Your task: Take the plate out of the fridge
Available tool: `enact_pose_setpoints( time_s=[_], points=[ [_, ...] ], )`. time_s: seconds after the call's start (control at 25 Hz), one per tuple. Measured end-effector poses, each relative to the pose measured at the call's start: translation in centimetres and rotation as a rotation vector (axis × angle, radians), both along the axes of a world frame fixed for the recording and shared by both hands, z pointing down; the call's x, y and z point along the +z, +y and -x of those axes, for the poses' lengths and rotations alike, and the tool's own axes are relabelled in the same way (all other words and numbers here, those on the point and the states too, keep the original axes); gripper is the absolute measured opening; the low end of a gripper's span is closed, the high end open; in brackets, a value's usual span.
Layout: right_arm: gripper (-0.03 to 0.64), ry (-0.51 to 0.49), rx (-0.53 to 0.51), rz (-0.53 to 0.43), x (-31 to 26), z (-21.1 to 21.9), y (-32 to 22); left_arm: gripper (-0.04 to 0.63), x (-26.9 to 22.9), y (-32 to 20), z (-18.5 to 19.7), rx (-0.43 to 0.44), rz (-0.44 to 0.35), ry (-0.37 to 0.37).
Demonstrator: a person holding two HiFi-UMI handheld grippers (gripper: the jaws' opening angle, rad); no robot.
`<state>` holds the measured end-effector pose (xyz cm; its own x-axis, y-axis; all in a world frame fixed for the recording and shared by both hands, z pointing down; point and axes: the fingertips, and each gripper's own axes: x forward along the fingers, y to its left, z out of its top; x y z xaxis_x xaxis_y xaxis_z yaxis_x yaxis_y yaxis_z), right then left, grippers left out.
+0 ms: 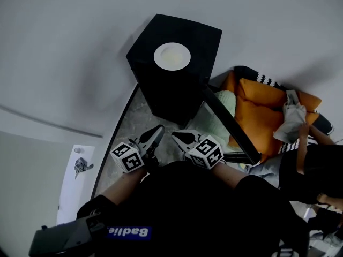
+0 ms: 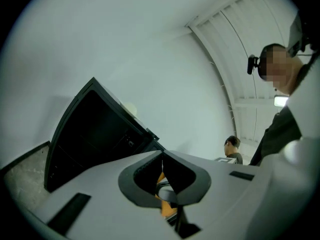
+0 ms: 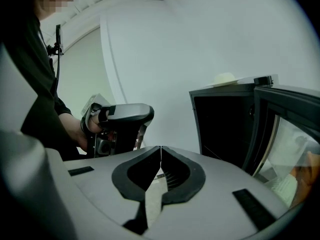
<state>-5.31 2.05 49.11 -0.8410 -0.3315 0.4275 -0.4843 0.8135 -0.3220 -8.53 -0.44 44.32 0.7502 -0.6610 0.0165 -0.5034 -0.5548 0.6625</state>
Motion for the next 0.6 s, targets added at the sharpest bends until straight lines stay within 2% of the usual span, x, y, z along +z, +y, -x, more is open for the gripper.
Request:
enact_pose_setpoints(
  time_s=[0.16,0.28,0.4,0.48,0.6],
  points=[
    [0.011,-0.003,-0.001,-0.018,-0.1,0.2,0.1,0.009,0.0,0.7,-0.4,0.029,-0.071,-0.117],
    [0.011,-0.026,0.016,-0.042,-0.7,0.1,0.0,0.008,0.7,2.0,-1.2,0.08,-0.124,-0.229],
    [0.011,-0.05,0.049,-0.064,-1.4,-0.2,-0.7,0.008,0.7,3.3,-2.6,0.135,-0.208,-0.328],
    [0.011,-0.06,0.069,-0.085,-1.6,-0.5,-1.3,0.008,0.4,3.7,-3.2,0.155,-0.241,-0.36],
    [0.011,-0.062,0.065,-0.096,-1.5,-0.5,-1.4,0.008,0.5,3.6,-3.2,0.157,-0.236,-0.365]
  ],
)
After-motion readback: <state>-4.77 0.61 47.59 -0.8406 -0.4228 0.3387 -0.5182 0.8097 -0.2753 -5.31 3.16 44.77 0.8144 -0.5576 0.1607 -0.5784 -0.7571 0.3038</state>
